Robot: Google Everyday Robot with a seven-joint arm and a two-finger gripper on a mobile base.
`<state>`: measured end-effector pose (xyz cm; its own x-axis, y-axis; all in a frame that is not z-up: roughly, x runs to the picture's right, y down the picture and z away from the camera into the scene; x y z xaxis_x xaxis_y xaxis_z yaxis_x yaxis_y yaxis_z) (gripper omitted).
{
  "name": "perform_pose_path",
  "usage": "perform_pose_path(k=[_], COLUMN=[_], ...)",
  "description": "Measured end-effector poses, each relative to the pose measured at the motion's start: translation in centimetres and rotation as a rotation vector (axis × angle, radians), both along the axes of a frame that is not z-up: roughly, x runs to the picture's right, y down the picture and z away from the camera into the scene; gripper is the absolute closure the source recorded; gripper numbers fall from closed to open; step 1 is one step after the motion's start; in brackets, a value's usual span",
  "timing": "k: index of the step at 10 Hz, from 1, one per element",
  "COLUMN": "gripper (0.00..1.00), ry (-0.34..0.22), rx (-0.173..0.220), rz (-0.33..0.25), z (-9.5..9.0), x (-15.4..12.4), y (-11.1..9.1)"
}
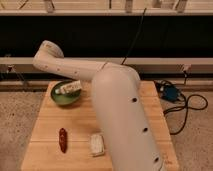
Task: Place the bottle in the ceramic bowl
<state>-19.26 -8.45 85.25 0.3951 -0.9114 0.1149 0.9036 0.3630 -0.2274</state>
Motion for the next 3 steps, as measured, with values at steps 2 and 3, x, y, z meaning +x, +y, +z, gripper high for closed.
perform_pose_path(k=[2, 3], gripper=[0.2, 0.2], ry=[-0.001, -0.002], rx=[0.004, 0.005], rz=[0.004, 0.004], z=[0.01, 0.11], x=[0.31, 0.28], y=[0.0, -0.01])
